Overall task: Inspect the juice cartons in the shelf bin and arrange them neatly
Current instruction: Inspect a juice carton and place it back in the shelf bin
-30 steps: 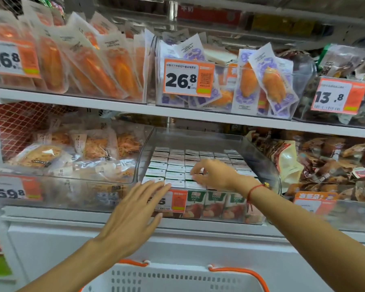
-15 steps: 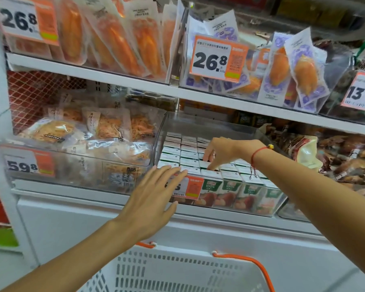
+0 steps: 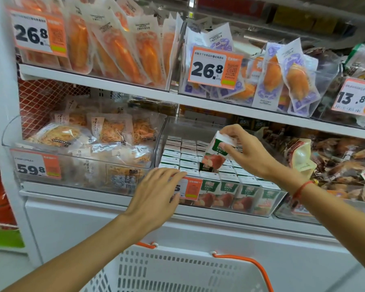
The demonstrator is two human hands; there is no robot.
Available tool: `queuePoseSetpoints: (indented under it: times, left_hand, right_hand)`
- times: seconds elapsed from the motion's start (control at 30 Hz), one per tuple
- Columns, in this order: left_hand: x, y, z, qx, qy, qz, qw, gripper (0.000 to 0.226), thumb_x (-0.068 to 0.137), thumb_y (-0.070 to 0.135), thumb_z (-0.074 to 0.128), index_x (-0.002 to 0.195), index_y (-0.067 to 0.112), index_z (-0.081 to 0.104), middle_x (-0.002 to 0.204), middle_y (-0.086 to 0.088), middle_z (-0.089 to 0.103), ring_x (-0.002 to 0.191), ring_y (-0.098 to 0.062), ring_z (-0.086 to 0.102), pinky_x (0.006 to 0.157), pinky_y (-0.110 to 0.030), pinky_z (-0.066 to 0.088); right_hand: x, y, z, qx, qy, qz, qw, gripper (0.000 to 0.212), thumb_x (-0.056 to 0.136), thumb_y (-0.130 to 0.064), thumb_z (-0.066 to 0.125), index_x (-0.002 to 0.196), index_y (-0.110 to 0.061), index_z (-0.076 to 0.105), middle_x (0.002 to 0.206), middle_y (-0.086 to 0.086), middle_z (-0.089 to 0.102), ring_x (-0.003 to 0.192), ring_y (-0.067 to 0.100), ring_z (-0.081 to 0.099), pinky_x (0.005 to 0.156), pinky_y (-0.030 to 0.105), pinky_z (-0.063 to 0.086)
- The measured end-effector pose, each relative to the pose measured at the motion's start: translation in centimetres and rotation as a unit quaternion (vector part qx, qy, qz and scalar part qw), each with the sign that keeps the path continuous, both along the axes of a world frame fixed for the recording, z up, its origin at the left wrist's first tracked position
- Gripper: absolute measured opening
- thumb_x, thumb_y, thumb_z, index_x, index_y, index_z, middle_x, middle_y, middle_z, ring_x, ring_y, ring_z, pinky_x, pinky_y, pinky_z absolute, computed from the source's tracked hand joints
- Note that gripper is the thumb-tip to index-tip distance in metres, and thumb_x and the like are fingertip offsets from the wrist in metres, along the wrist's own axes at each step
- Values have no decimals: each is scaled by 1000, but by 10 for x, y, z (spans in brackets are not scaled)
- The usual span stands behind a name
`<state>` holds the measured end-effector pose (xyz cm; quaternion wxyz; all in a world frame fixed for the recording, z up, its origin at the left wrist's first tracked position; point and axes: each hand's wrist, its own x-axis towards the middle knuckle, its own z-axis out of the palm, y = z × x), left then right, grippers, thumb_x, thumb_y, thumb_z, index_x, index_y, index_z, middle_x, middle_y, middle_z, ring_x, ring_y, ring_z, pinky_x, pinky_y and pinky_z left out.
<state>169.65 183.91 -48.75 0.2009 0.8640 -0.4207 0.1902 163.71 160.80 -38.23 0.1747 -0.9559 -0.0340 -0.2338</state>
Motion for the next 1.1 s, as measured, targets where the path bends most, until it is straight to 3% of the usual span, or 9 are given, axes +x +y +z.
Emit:
queuePoseSetpoints:
  times: [0.1,0.2,0.3,0.43,0.53,0.67,0.73,0.9,1.1]
  left_hand:
    - [-9,0,8,1,6,6,1000,54,102,34,39,153,28,23,157,11,25,145,-8,18,119,-25,9]
    - [-33,-3,26,-92,159,3,983,48,103,38,36,150,30,29,155,14,29,142,-6,23,114,-27,21]
    - [-62,-7,45,-194,406,-50,892,41,101,44,39,140,32,45,139,13,50,126,-6,46,101,-25,34]
    - [-84,3,49,-218,537,-104,808,26,97,29,55,121,27,63,109,8,71,93,-3,69,74,-13,53]
    - [-91,15,37,-226,583,-107,773,22,92,30,62,113,29,69,102,9,76,90,-2,71,71,-12,54]
    - [-96,17,21,-216,618,-78,752,23,91,33,64,112,24,68,96,8,77,89,-5,72,78,-17,56]
    - [-98,15,15,-205,618,-62,756,23,91,36,64,110,25,68,94,10,77,88,-4,72,76,-16,54]
    - [-100,11,5,-196,620,-68,757,19,92,39,62,105,28,70,94,10,77,89,-4,72,96,-28,49]
    - [-95,11,9,-283,610,-62,738,24,93,39,58,109,25,69,97,6,77,88,-7,73,69,-15,54]
  right_hand:
    - [-29,16,-9,94,-104,10,990,25,100,-25,49,123,-16,51,115,-3,60,108,20,56,89,40,49]
    - [-57,36,-19,207,-91,23,974,23,98,-34,48,115,-24,58,107,-17,63,102,6,60,83,27,53]
    - [-75,56,-27,336,-22,28,941,35,83,-45,55,109,-25,64,100,-13,69,98,10,66,77,31,60]
    - [-87,74,-41,472,52,29,880,43,71,-41,70,109,-21,64,87,-6,76,81,8,73,60,17,55]
    - [-95,83,-57,523,71,14,849,40,76,-36,71,110,-16,65,86,-5,77,80,4,72,62,13,52]
    - [-105,81,-72,554,156,2,818,37,91,-38,58,117,-12,64,111,3,73,103,14,69,77,23,57]
    - [-111,77,-76,537,201,-5,819,34,99,-37,50,120,-12,62,112,5,72,104,19,69,82,26,57]
    - [-114,71,-86,509,204,-22,836,31,100,-36,48,119,-16,62,109,6,73,101,23,69,91,33,56]
    - [-114,60,-84,552,252,84,791,54,81,-20,70,133,-19,55,120,3,70,112,16,66,94,27,53]
